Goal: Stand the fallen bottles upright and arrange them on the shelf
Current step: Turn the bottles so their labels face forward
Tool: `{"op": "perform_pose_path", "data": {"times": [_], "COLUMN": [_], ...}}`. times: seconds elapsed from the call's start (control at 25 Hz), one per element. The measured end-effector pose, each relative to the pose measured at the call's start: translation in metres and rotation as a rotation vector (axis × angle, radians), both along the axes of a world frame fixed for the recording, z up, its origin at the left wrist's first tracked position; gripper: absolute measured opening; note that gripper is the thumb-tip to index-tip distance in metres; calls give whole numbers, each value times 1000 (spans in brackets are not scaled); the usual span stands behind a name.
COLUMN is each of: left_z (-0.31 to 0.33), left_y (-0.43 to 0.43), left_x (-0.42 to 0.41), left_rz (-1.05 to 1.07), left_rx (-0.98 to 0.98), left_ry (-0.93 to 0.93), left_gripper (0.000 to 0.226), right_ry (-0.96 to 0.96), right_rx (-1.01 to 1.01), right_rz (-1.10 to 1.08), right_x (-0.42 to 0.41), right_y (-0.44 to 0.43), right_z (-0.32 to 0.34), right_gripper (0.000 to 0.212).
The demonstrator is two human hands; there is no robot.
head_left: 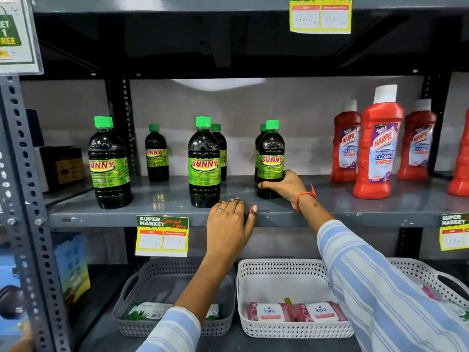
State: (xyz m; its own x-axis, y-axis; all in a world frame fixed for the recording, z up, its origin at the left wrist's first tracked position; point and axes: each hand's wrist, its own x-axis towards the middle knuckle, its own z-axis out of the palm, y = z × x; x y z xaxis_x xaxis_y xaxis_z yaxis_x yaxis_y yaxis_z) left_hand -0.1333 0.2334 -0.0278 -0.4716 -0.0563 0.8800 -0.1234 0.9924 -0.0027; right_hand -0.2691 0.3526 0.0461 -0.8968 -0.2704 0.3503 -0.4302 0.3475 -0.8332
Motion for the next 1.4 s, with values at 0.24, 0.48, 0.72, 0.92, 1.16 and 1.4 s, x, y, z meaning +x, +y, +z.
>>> {"op": "perform_pose_path", "data": {"times": [0.24,0.48,0.72,0.92,1.16,1.4], "left_z": [1,1,2,21,55,63], "left_y": [2,3,4,13,28,22], "left_x": [4,4,4,5,-17,-27], "left_rz": [-10,-20,-46,-29,-282,-414], "left_rx": [17,22,34,168,573,656], "left_ry": [-22,-24,-16,-134,-329,-396], "left_gripper": [47,47,48,54,67,36], "right_ry": [-25,-38,-32,-160,-235,-109], "right_rx": [-34,-37,-29,-153,-241,-154], "right_rz": [104,215,236,320,284,191], "right_x": [20,37,41,48,39,32], "right_y": [16,35,41,45,43,42], "right_z": [3,1,0,3,3,-3], "right_gripper": [24,28,46,30,16,49]}}
